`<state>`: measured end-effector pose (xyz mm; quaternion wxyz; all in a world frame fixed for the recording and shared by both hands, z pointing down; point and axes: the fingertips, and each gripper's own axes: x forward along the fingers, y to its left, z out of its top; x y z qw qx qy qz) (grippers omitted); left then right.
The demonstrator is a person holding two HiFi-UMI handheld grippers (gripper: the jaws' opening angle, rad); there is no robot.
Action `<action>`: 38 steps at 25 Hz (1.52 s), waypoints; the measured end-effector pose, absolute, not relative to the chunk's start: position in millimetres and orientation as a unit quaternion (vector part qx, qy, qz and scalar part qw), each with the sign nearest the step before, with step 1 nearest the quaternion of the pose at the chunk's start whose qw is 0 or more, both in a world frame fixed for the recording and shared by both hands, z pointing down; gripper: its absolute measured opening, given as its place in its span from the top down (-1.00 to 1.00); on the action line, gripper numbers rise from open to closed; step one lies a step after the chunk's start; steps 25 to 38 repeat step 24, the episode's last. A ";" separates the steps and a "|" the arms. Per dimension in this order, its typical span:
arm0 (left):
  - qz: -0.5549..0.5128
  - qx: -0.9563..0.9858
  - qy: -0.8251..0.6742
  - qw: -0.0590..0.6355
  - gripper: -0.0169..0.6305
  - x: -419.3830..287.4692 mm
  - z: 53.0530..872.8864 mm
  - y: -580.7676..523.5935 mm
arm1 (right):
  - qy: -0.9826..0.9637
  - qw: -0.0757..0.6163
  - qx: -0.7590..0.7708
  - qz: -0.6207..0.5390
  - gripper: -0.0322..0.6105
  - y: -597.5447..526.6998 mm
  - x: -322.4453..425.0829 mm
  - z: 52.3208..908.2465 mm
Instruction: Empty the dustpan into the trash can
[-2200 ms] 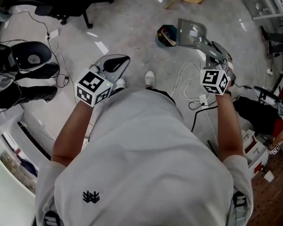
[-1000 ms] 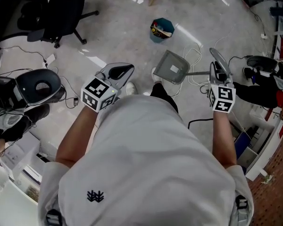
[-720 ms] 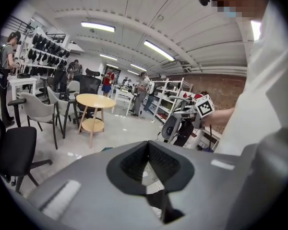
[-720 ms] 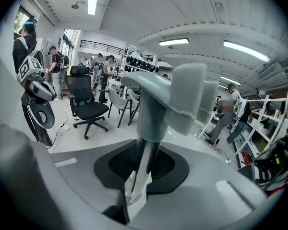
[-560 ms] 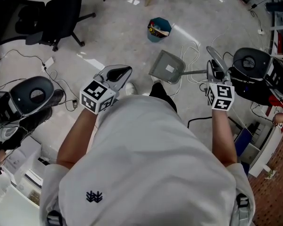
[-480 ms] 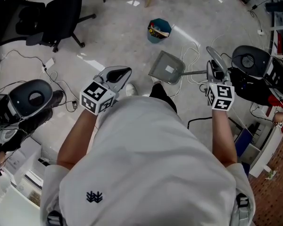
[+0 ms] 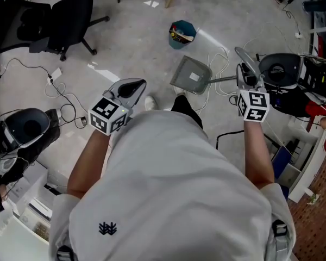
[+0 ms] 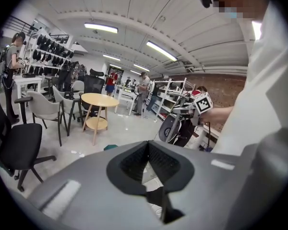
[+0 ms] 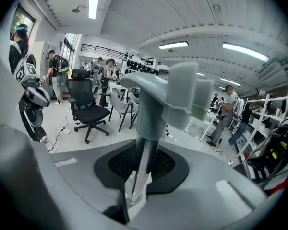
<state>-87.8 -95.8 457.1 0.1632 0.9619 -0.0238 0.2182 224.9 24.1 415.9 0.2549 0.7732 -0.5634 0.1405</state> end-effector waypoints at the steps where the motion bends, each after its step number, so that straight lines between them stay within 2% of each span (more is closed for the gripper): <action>1: 0.218 0.962 -0.025 0.164 0.78 -89.4 457.4 -96.1 | -0.563 0.255 0.774 0.140 0.75 24.0 225.0 415.9; 38: 0.219 0.960 -0.040 0.172 0.78 -116.8 465.3 -107.8 | -0.528 0.272 0.790 0.153 0.75 17.8 249.9 438.8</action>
